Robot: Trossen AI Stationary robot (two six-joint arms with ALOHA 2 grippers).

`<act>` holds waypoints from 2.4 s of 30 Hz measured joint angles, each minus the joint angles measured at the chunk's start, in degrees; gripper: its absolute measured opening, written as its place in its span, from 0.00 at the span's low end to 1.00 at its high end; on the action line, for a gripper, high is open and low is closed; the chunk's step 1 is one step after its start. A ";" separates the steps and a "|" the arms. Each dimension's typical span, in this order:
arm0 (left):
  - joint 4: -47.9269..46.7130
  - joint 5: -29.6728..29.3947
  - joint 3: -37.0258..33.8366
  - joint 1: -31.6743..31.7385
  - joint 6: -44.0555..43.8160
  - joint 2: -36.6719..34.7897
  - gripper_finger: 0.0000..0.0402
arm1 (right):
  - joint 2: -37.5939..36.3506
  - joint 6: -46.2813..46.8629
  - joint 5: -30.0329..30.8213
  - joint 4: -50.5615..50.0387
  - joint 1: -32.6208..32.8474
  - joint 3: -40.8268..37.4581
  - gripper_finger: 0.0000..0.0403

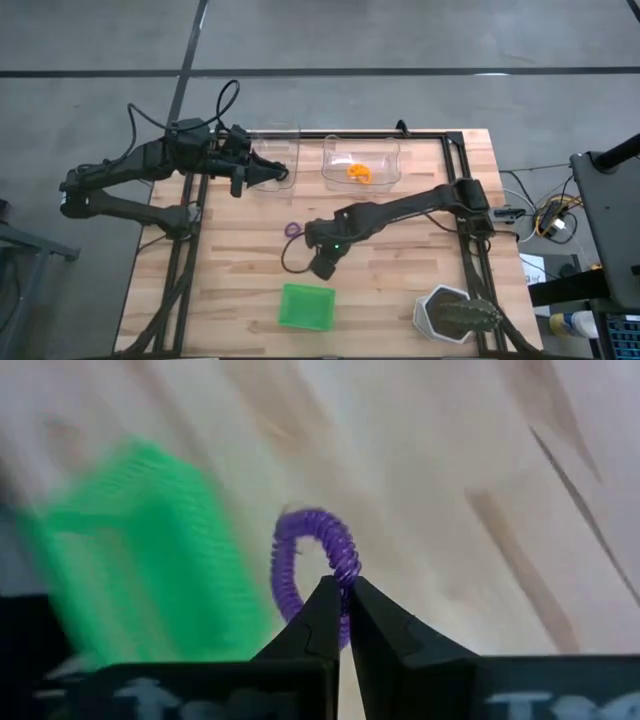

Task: Sort spring keychains
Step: Put the bottom violet spring keychain into the green bin, then put the left violet spring keychain into the green bin

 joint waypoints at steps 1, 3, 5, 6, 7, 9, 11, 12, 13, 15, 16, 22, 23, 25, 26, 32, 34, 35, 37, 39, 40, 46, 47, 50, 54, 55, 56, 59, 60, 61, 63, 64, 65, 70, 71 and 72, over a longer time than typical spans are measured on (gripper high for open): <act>0.00 0.00 0.00 0.00 0.03 0.00 0.27 | -0.15 0.00 0.36 0.18 0.25 1.59 0.02; 0.00 0.00 0.00 0.00 0.28 0.00 0.27 | -0.39 0.01 1.56 -0.13 0.72 4.21 0.02; 0.00 0.00 0.00 0.00 0.32 0.00 0.27 | -0.35 0.08 2.59 -0.25 1.14 6.10 0.02; -0.01 0.00 0.00 0.00 0.33 0.00 0.27 | -0.25 0.11 3.24 -0.86 1.37 6.91 0.02; -0.01 0.00 0.00 0.00 0.34 0.00 0.27 | -0.18 0.12 3.63 -1.50 1.50 7.77 0.02; 0.00 0.00 0.00 0.00 0.35 0.00 0.27 | -0.19 0.38 4.59 -2.79 1.80 9.47 0.02; 0.00 0.00 0.00 0.00 0.35 0.00 0.27 | -0.31 0.52 4.78 -3.70 1.86 10.56 0.02; 0.00 -0.02 0.00 0.00 0.35 0.00 0.27 | -0.31 0.54 4.97 -3.94 1.94 10.92 0.02; -0.02 -0.02 0.00 0.00 0.35 0.00 0.27 | -0.30 0.68 5.38 -4.04 2.10 11.19 0.02; 0.00 0.00 0.00 0.00 0.35 0.00 0.27 | -0.20 1.40 6.01 -4.14 2.45 11.55 0.02; -0.01 0.00 0.00 0.00 0.36 0.00 0.27 | -0.20 1.58 6.03 -4.11 2.66 11.74 0.02; -0.02 0.00 0.00 0.00 0.37 0.00 0.27 | -0.23 3.91 6.01 -3.86 5.06 11.73 0.02; -0.02 0.00 -0.01 0.00 0.37 0.00 0.27 | -0.23 4.30 6.02 -3.64 5.62 11.57 0.02; -0.01 0.00 -0.11 0.00 0.37 0.00 0.27 | -0.23 4.82 6.03 -3.44 6.80 11.23 0.02; 0.00 0.00 -0.21 0.00 0.37 0.00 0.27 | -0.23 4.99 6.03 -3.34 7.41 11.03 0.02; -0.03 0.00 -0.70 0.00 0.42 0.15 0.27 | 1.81 5.03 5.90 0.65 9.52 10.89 0.02; -0.13 0.00 -0.70 0.00 0.42 0.23 0.27 | 3.32 5.02 5.35 2.31 10.11 10.93 0.02; -0.08 -0.01 -0.70 0.00 0.42 0.26 0.27 | 4.24 5.04 4.78 2.92 10.32 10.91 0.02; -0.11 -0.02 -0.70 0.00 0.41 0.26 0.27 | 5.74 5.34 4.26 4.18 10.73 10.91 0.02; -0.09 0.00 -0.70 0.00 0.39 0.26 0.27 | 7.04 5.73 3.61 4.65 10.91 10.91 0.02; -0.09 0.00 -0.70 0.00 0.42 0.26 0.27 | 7.59 5.80 3.27 4.79 10.91 10.91 0.02; -0.18 0.00 -0.72 0.00 0.39 0.26 0.27 | 11.29 5.17 1.90 5.66 10.91 10.91 0.02; -0.22 0.00 -0.74 0.00 0.39 0.26 0.27 | 11.73 4.96 1.06 5.77 10.91 10.91 0.02; -0.50 -0.01 -0.74 0.00 0.39 0.26 0.27 | 13.93 4.59 -2.73 6.33 10.85 10.91 0.02; -0.50 0.00 -0.74 0.00 0.39 0.28 0.27 | 15.97 4.37 -4.85 6.26 10.80 10.94 0.02; -0.50 -0.01 -0.74 0.00 0.39 0.28 0.27 | 16.06 4.40 -4.98 6.44 10.78 11.02 0.02; -0.51 -0.01 -0.74 0.01 0.39 0.28 0.27 | 16.06 4.50 -5.11 6.73 10.78 11.10 0.02; -0.62 0.00 -0.76 0.00 0.39 0.28 0.27 | 16.04 4.55 -5.20 7.50 10.78 11.14 0.05; -0.82 0.00 -0.76 0.00 0.39 0.28 0.27 | 16.04 4.55 -5.18 7.81 10.78 11.13 0.06; -1.10 0.00 -0.76 0.00 0.39 0.28 0.27 | 16.01 4.55 -5.17 8.03 10.78 11.13 0.08; -1.49 0.00 -0.76 0.00 0.39 0.28 0.27 | 15.83 4.64 -5.18 8.55 10.78 11.13 0.12; -1.63 0.00 -0.76 0.00 0.39 0.28 0.27 | 15.77 4.81 -5.17 8.56 10.78 11.13 0.14; -1.64 0.00 -0.76 0.00 0.39 0.27 0.27 | 15.75 4.97 -5.17 8.55 10.80 11.13 0.16; -1.80 0.00 -0.76 0.00 0.53 0.28 0.27 | 15.53 6.10 -5.37 8.53 10.80 11.13 0.26; -1.88 0.00 -0.76 0.00 0.64 0.28 0.27 | 15.29 6.42 -6.14 8.52 10.78 11.13 0.27; -1.86 0.00 -0.76 0.02 0.77 0.28 0.27 | 15.03 6.82 -7.19 8.55 10.78 11.13 0.29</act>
